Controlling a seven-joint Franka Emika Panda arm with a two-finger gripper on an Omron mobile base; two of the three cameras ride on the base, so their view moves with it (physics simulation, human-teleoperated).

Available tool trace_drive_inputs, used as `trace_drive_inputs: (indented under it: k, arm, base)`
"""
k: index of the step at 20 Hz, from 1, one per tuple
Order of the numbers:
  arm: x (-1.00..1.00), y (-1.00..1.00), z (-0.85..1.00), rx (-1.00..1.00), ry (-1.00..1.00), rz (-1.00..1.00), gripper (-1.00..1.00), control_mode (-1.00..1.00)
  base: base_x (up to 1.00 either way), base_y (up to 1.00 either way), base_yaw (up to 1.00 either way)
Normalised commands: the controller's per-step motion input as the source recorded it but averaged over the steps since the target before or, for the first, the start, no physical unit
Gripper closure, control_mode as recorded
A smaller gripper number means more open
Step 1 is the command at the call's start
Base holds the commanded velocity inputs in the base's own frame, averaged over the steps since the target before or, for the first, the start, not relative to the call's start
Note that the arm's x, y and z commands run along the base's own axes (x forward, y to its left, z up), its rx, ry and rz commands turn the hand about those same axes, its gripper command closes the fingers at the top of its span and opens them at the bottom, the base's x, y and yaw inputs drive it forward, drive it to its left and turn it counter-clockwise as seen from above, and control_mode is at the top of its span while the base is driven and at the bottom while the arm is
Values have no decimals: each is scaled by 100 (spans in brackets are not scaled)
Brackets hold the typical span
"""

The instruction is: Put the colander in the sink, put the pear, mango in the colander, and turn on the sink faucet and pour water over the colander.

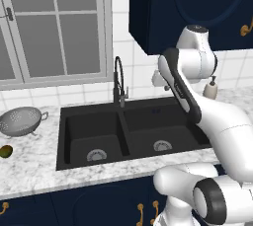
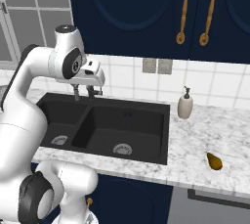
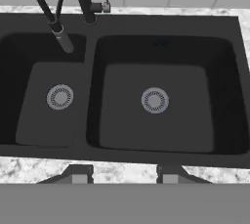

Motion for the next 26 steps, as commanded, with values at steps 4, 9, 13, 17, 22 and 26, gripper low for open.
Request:
trace_drive_inputs:
  k: [4, 9, 13, 17, 22, 26]
  arm:
    - [-4, 18, 0, 0, -4, 0, -100, -100]
    - [-3, 76, -6, 0, -6, -2, -100, -100]
    - [0, 97, -22, 8, 0, -4, -100, -100]
    - [1, 98, -36, 9, 0, -5, -100, -100]
    - [11, 86, -43, 12, 3, -5, -100, -100]
    - [15, 61, -39, 15, 4, -4, -100, -100]
  base:
    - [0, 0, 0]
    - [0, 0, 0]
    - [0, 0, 0]
    - [0, 0, 0]
    - [0, 0, 0]
    - [0, 0, 0]
